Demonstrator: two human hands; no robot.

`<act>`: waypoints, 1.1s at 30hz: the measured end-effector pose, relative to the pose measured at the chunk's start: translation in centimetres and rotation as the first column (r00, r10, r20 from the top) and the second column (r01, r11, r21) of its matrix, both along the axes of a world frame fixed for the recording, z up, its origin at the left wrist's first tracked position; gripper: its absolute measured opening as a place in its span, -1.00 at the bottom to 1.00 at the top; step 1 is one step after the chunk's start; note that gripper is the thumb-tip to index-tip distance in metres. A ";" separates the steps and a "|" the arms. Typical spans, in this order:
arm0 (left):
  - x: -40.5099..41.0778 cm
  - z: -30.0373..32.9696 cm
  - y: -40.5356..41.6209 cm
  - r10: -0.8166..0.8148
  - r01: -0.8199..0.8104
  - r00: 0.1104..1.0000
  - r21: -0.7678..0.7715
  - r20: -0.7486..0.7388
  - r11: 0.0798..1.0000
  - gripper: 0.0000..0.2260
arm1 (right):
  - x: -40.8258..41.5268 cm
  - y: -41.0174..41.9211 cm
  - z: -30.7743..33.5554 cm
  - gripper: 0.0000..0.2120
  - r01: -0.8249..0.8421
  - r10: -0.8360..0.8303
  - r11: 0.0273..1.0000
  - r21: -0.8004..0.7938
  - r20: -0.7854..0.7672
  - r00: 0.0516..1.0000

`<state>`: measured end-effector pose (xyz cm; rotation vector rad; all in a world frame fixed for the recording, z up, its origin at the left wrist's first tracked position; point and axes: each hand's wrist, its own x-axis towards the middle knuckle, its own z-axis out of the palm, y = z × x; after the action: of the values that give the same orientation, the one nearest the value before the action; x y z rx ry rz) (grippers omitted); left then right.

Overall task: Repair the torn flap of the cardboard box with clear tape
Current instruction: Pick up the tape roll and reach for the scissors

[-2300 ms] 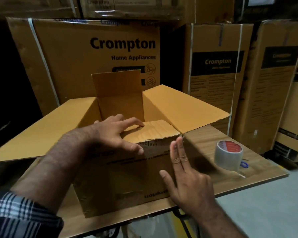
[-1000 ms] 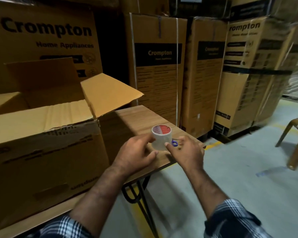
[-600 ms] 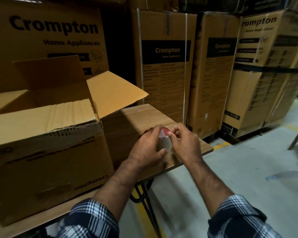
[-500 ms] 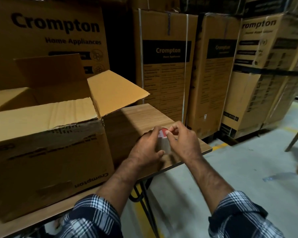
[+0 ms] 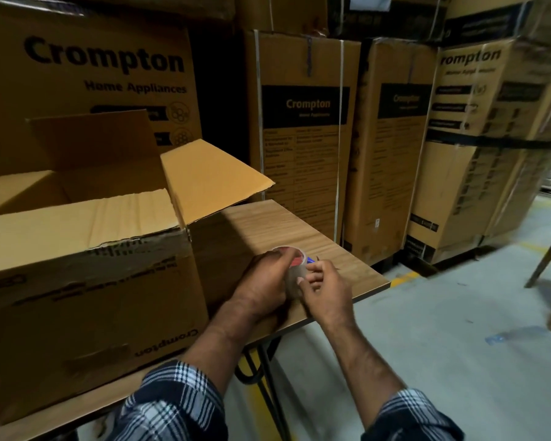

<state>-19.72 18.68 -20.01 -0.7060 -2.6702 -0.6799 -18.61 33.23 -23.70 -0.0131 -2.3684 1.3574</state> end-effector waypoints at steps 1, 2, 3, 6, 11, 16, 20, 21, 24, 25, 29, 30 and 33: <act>0.2 -0.1 -0.2 -0.018 0.018 1.000 0.009 -0.015 1.000 -0.48 | 0.0 0.1 -0.1 -0.82 0.007 -0.008 1.000 -0.007 -0.014 1.000; 0.4 -0.2 -0.5 -0.036 0.037 0.999 0.010 -0.020 0.999 -0.48 | 0.1 0.2 -0.1 -0.87 0.004 -0.004 1.000 0.003 -0.024 1.000; 0.6 -0.2 -0.8 -0.052 0.052 0.999 0.006 -0.016 0.999 -0.46 | 0.1 0.5 -0.1 -0.90 -0.015 0.015 1.000 0.021 -0.033 0.999; 1.3 -0.2 -1.6 -0.084 0.086 0.996 -0.061 0.036 0.994 -0.35 | 0.7 1.3 0.3 -0.96 -0.104 0.108 0.992 0.076 -0.058 0.992; 2.7 0.2 -2.1 -0.117 0.119 0.993 -0.087 0.027 0.989 -0.25 | 2.9 1.7 1.4 -0.97 -0.201 0.214 0.973 0.115 -0.109 0.971; 5.8 0.9 -1.6 -0.111 0.102 0.993 0.166 0.049 0.981 -0.27 | 5.1 2.2 4.0 -0.94 -0.284 0.313 0.935 0.211 -0.119 0.942; 8.2 0.3 -2.8 -0.030 -0.044 0.982 0.380 0.186 0.924 -0.47 | 7.8 2.5 6.9 -0.91 -0.270 0.349 0.875 0.402 -0.136 0.927; 8.9 0.4 -2.8 -0.033 -0.049 0.980 0.393 0.199 0.918 -0.50 | 8.3 2.5 7.4 -0.91 -0.279 0.346 0.871 0.406 -0.103 0.932; 11.2 0.6 -2.5 -0.067 -0.038 0.971 0.427 0.228 0.903 -0.46 | 9.3 2.4 8.3 -0.91 -0.345 0.360 0.873 0.345 0.021 0.933; 12.0 0.3 -2.6 -0.074 -0.044 0.968 0.456 0.239 0.889 -0.43 | 9.6 2.4 8.5 -0.92 -0.380 0.386 0.867 0.323 0.049 0.921; 14.9 -1.7 -3.9 -0.202 -0.088 0.923 0.690 0.328 0.718 -0.38 | 10.9 1.9 8.7 -0.97 -0.464 0.456 0.826 0.321 0.105 0.884; 15.5 -2.1 -4.1 -0.239 -0.101 0.907 0.729 0.347 0.677 -0.35 | 11.1 1.6 8.8 -0.94 -0.472 0.463 0.812 0.343 0.115 0.879; 16.9 -2.3 -4.4 -0.281 -0.123 0.889 0.780 0.361 0.614 -0.31 | 11.1 0.6 9.0 -0.91 -0.494 0.483 0.767 0.409 0.138 0.865</act>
<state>-2.85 14.23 -22.31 -0.4251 -2.2644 -2.1046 -7.49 33.83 -14.67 0.7746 -2.7597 0.9796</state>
